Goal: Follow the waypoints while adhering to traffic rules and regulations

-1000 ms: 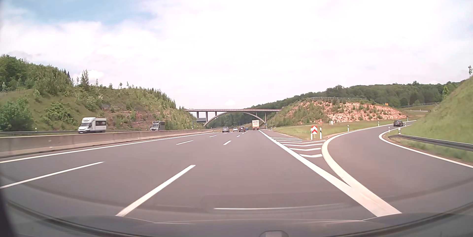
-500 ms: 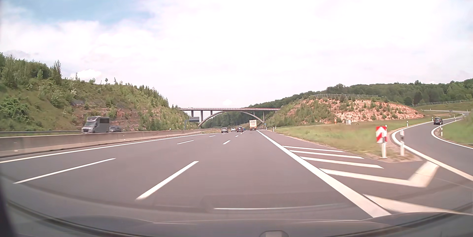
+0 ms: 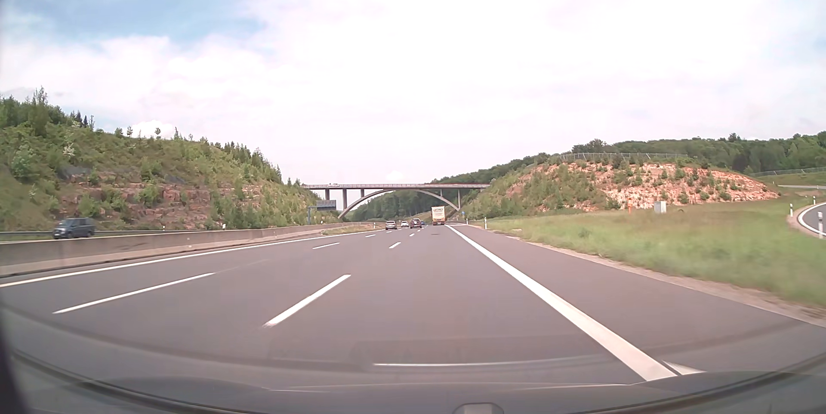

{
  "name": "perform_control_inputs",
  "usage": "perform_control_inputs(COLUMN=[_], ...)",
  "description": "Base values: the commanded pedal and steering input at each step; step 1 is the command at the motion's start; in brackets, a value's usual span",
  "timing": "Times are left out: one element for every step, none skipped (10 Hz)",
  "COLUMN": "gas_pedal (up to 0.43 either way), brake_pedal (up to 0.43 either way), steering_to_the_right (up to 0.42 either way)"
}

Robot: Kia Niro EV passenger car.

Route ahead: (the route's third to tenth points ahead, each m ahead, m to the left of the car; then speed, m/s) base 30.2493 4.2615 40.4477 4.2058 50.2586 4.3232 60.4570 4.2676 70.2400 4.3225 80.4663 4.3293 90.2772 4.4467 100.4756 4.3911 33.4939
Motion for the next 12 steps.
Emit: perform_control_inputs(gas_pedal=[0.209,0.209,0.209,0.209,0.209,0.209,0.209,0.209,0.209,0.209,0.209,0.209], brake_pedal=[0.000,0.000,0.000,0.000,0.000,0.000,0.000,0.000,0.000,0.000,0.000,0.000], steering_to_the_right=[-0.001,-0.003,-0.004,-0.003,-0.002,-0.001,-0.001,-0.001,-0.001,-0.001,-0.001,-0.001])
